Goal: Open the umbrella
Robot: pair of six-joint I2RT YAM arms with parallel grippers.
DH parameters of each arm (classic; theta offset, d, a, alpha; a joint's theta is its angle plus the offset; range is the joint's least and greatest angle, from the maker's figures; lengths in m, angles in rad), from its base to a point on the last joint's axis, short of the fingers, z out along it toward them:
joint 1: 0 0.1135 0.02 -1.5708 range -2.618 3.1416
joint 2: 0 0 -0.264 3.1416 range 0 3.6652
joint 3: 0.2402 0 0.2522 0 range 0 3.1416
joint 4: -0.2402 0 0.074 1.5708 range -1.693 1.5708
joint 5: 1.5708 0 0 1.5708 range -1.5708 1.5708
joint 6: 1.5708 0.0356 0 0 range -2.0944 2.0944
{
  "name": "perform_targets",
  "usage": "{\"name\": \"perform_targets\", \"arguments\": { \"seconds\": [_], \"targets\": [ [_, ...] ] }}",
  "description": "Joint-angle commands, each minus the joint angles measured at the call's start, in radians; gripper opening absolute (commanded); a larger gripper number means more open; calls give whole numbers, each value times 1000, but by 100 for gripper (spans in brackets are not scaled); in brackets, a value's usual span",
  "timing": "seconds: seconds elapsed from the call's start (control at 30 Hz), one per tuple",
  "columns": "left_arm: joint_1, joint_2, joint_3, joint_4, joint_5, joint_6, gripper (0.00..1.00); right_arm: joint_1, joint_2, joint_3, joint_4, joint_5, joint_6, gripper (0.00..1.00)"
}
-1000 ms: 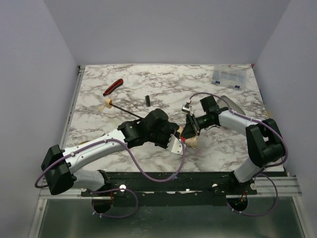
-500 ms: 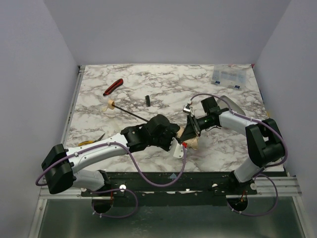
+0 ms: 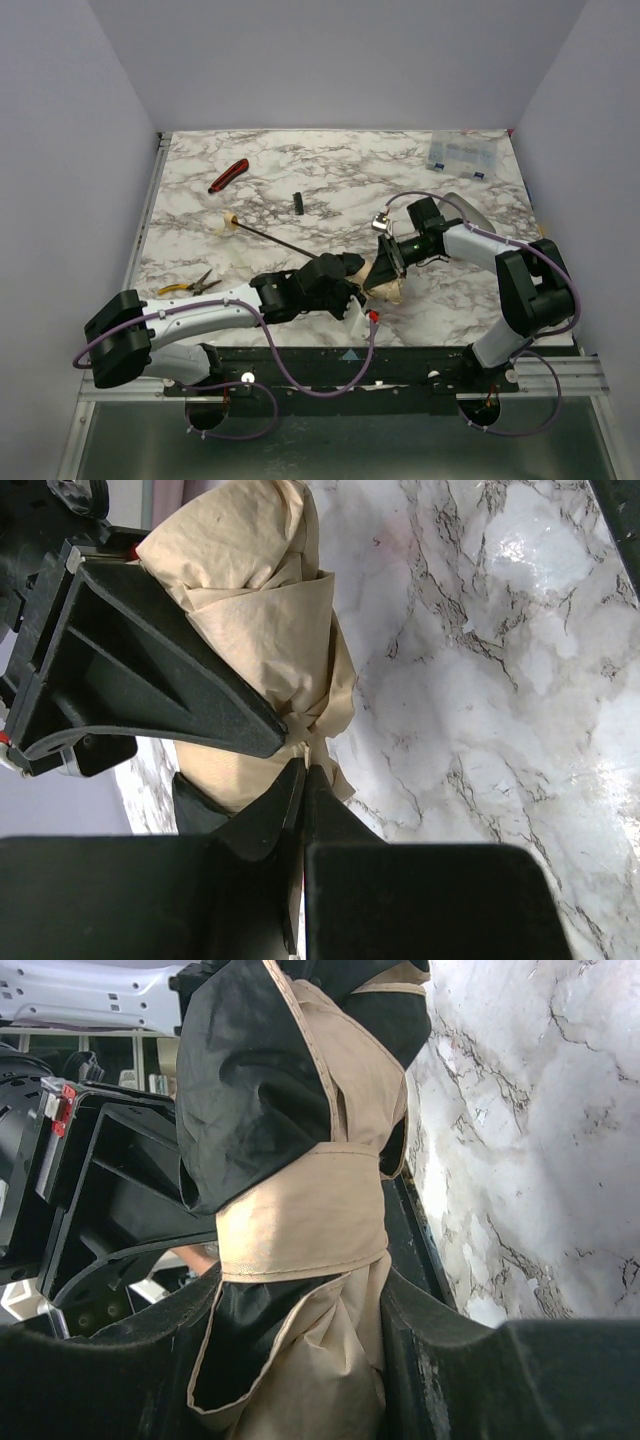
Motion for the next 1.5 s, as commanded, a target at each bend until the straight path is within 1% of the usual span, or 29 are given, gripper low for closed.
{"name": "perform_targets", "arguments": {
  "seconds": [0.0, 0.17, 0.3, 0.47, 0.57, 0.6, 0.7, 0.77, 0.83, 0.93, 0.97, 1.0, 1.07, 1.1, 1.13, 1.2, 1.27, 1.3, 1.37, 1.47],
  "targets": [
    [-40, 53, -84, -207, 106, -23, 0, -26, -46, 40, 61, -221, 16, 0],
    [-56, 46, -106, -249, 130, -8, 0, -41, -49, 39, 44, -225, 0, 0],
    [-75, 25, -152, -263, 113, -4, 0, -58, -63, 33, 37, -202, -14, 0],
    [-77, 4, -194, -241, 96, -29, 0, -73, -66, 27, 35, -212, -24, 0],
    [-75, 1, -184, -205, 79, -68, 0, -73, -67, 41, -12, -219, -73, 0],
    [-71, -10, -180, -192, 83, -91, 2, -72, -67, 48, -44, -218, -105, 0],
    [-41, -46, -142, -186, 94, -201, 37, -72, -77, 80, -136, -205, -200, 0],
    [-9, -66, -106, -202, 95, -289, 48, -73, -91, 102, -160, -178, -226, 0],
    [42, -104, -71, -235, 128, -366, 55, -74, -114, 121, -144, -139, -214, 0],
    [171, -170, 4, -308, 225, -481, 70, -75, -170, 140, -51, -30, -115, 0],
    [220, -193, 28, -340, 251, -514, 79, -75, -193, 147, -23, 6, -92, 0],
    [265, -226, 53, -363, 277, -534, 98, -75, -210, 161, -10, 49, -89, 0],
    [339, -295, 88, -398, 305, -577, 98, -75, -243, 198, -13, 140, -104, 0],
    [374, -328, 105, -413, 314, -602, 98, -75, -264, 221, -38, 197, -142, 0],
    [419, -367, 124, -426, 327, -630, 98, -75, -286, 250, -72, 276, -212, 0],
    [496, -443, 150, -453, 343, -678, 98, -74, -352, 280, -78, 449, -292, 0],
    [542, -524, 151, -443, 267, -742, 98, -74, -429, 293, -70, 620, -394, 0],
    [561, -566, 150, -440, 206, -764, 98, -72, -468, 294, -56, 718, -454, 0],
    [589, -635, 140, -426, 114, -810, 98, -58, -538, 286, -10, 909, -575, 0],
    [612, -678, 159, -464, 91, -856, 98, 0, -640, 224, 102, 1180, -815, 0]
  ]
}}
